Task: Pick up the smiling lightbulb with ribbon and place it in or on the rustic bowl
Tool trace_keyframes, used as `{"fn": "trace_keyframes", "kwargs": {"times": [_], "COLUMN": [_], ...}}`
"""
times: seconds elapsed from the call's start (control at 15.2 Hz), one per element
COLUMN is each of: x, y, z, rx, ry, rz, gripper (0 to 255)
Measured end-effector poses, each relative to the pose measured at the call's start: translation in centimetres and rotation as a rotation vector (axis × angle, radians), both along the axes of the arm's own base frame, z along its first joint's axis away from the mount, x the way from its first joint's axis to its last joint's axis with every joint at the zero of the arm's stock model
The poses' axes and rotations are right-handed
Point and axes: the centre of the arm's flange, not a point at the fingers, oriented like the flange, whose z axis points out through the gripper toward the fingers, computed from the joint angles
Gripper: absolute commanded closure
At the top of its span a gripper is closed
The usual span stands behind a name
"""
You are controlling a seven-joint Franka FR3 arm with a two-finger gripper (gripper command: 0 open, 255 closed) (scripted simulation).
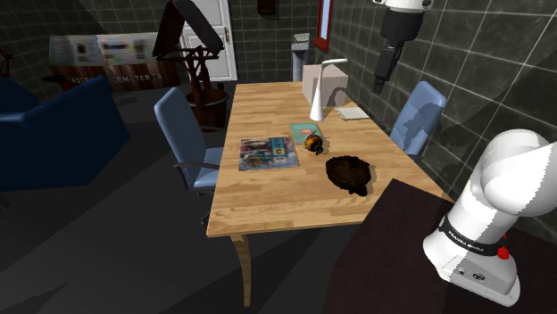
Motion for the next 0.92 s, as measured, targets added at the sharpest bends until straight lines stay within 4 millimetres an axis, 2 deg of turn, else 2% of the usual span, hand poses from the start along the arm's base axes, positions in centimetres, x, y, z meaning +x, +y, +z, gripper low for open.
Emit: {"fn": "trace_keyframes", "kwargs": {"times": [0.07,0.26,0.59,0.79,0.92], "x": [0.0,1.2,4.9,6.7,8.3], "y": [0.0,-1.4,-4.5,-7.0,-8.0], "z": [0.0,-1.8,-6.3,-9.1,-11.5], "rx": [0.000,0.006,0.020,0.029,0.034], "ry": [0.000,0.001,0.000,-0.001,-0.001], "rz": [0.000,-0.005,-0.016,-0.022,-0.027], "gripper": [0,0,0,0,0]}}
